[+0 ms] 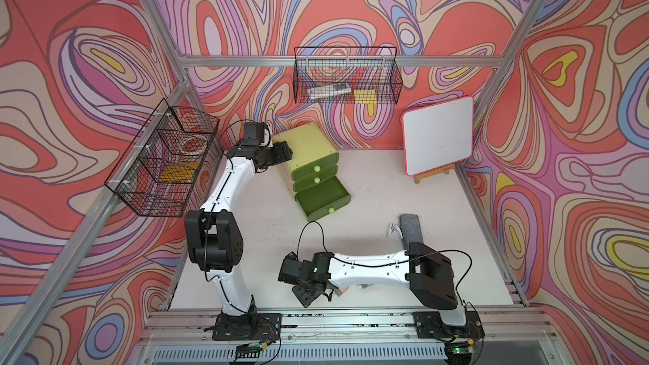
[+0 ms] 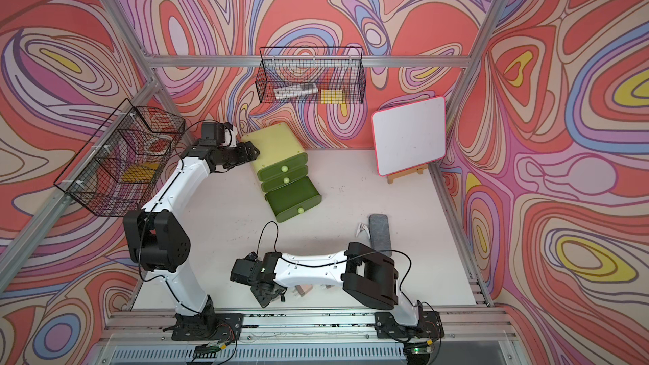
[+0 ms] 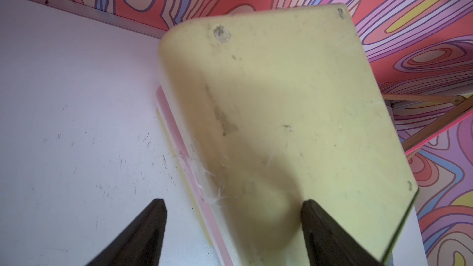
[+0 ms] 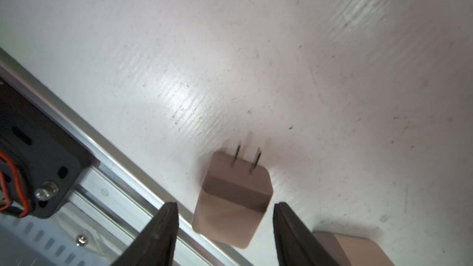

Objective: Place the plugs into the drawer by color
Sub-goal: Pick up the plug from the center of the board.

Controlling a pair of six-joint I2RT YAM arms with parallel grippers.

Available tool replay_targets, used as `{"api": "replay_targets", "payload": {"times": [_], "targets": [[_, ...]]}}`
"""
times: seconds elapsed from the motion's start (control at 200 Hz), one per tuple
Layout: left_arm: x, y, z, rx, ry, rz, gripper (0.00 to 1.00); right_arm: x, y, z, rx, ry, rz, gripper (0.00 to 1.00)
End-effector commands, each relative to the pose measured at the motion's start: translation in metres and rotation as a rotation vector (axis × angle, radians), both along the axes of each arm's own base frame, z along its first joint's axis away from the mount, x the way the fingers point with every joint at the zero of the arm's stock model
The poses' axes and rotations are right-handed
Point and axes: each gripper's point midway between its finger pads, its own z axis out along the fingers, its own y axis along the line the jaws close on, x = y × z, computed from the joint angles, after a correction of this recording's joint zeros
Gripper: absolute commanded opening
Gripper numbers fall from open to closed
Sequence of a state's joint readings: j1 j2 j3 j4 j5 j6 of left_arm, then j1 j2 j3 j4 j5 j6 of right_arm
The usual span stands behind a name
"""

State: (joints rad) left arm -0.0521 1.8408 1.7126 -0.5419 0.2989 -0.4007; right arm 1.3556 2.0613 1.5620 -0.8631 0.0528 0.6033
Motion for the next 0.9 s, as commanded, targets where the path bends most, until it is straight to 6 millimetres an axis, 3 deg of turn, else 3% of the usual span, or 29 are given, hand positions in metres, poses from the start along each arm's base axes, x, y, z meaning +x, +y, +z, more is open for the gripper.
{"api": "replay_targets", "payload": {"times": [0.0,0.34,0.486,0.601,0.746,0.896], "targets": [[-0.022,0.008,-0.036,0.053,0.143,0.015,0.82,0.0,-0.003,-0.008,-0.044,0.01,0.008,0.59],[-0.022,0.009,-0.038,0.062,0.144,0.017,0.82,0.009,-0.006,-0.014,-0.053,0.024,0.0,0.44],[-0.022,0.01,-0.041,0.064,0.152,0.018,0.82,0.027,-0.007,0.008,-0.029,-0.027,-0.02,0.42],[-0.022,0.01,-0.04,0.068,0.151,0.02,0.82,0.068,-0.005,0.034,0.033,-0.077,-0.063,0.42],[-0.022,0.012,-0.041,0.074,0.151,0.025,0.82,0.141,-0.008,0.075,0.082,-0.218,-0.087,0.41],[-0.02,0.009,-0.043,0.061,0.154,0.022,0.82,0.216,-0.021,0.095,0.103,-0.339,-0.114,0.44]]}}
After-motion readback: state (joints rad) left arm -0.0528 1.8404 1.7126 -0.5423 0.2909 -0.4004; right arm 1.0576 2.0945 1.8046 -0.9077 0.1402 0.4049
